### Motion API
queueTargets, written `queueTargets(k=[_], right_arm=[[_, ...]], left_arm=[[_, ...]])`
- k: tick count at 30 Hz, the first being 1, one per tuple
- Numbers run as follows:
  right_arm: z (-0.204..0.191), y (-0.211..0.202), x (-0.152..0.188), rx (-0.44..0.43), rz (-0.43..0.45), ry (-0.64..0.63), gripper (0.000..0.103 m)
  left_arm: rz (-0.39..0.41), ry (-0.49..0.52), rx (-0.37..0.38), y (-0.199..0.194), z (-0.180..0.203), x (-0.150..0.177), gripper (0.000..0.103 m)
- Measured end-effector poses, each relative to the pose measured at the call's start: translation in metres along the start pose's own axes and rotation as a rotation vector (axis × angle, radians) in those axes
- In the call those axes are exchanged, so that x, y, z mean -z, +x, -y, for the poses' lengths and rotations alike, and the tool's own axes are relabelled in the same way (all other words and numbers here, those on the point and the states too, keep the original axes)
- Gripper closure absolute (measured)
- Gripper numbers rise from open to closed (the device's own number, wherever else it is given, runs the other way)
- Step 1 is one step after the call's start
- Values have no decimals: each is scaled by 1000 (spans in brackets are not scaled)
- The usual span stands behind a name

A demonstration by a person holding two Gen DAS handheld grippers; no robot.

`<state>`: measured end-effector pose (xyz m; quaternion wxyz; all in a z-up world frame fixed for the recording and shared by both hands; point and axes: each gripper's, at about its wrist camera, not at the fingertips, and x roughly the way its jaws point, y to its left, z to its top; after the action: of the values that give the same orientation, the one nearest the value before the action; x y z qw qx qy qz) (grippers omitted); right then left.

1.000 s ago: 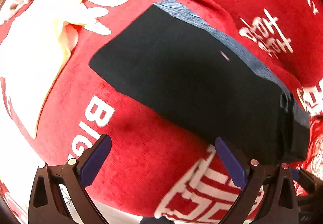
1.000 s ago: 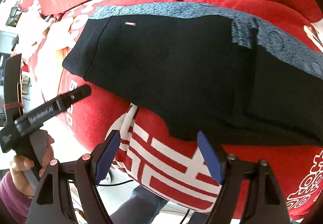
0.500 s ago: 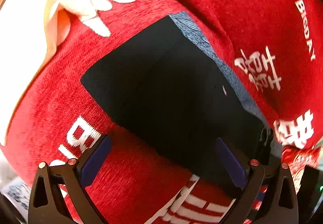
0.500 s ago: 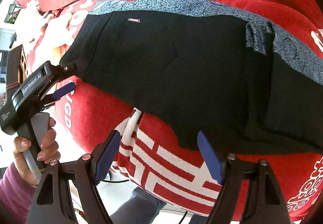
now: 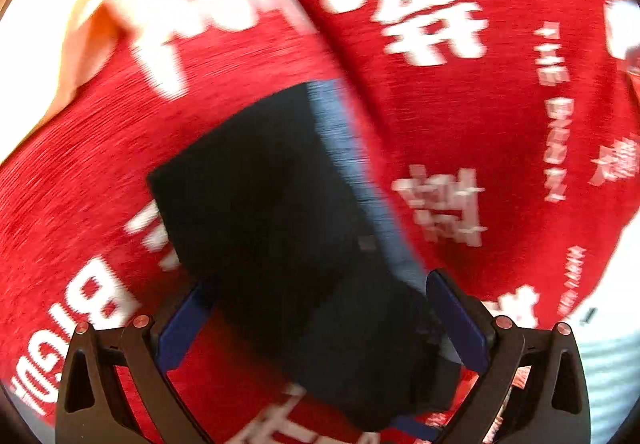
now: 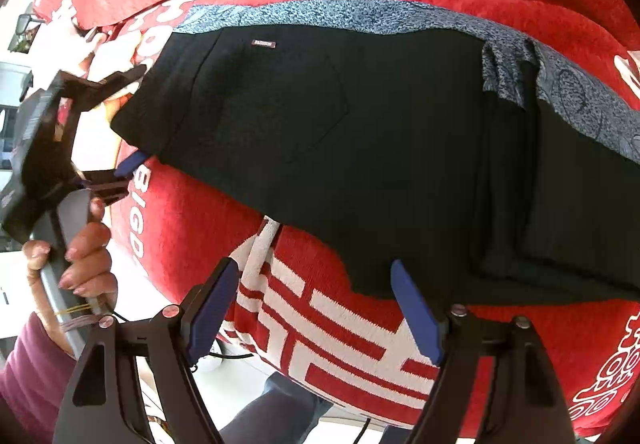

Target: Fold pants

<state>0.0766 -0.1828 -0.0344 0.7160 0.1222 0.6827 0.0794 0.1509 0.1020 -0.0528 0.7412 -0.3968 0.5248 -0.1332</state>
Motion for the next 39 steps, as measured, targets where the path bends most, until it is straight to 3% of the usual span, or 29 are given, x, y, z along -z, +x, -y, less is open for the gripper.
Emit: queueTargets(k=[2, 5, 8, 9, 11, 13, 14, 19, 21, 28, 31, 34, 39], right_arm=[[2, 0, 0, -3, 4, 3, 22], [4, -1, -2, 1, 6, 12, 22], [4, -6, -9, 2, 22, 4, 22], [5, -8, -12, 4, 27, -5, 22], [6, -15, -22, 8, 42, -19, 22], [7, -23, -34, 7, 63, -26, 22], [7, -29, -42, 6, 80, -29, 22], [-3, -55, -90, -41, 135, -43, 22], [-18, -58, -111, -73, 122, -84, 21], [-113, -35, -167, -207, -51, -289, 21], [-162, -16, -179, -174, -130, -431, 20], [-203, 12, -181, -132, -265, -536, 20], [-237, 56, -179, -1, -408, -636, 20]], left_arm=[[-18, 42, -1, 6, 7, -2, 0], [-84, 5, -98, 27, -6, -6, 0], [-67, 18, -154, 30, -2, -4, 1], [-67, 47, -199, 32, 4, -2, 7], [-52, 156, -329, 37, 22, 4, 25], [-38, 262, -430, 39, 32, 10, 54], [-27, 325, -492, 41, 38, 13, 58], [41, 659, -625, 50, 65, 43, 60], [57, 737, -653, 53, 72, 51, 60], [81, 872, -724, 63, 89, 65, 60], [89, 925, -742, 63, 90, 71, 60], [92, 942, -751, 64, 92, 73, 60], [97, 940, -758, 63, 93, 75, 60]])
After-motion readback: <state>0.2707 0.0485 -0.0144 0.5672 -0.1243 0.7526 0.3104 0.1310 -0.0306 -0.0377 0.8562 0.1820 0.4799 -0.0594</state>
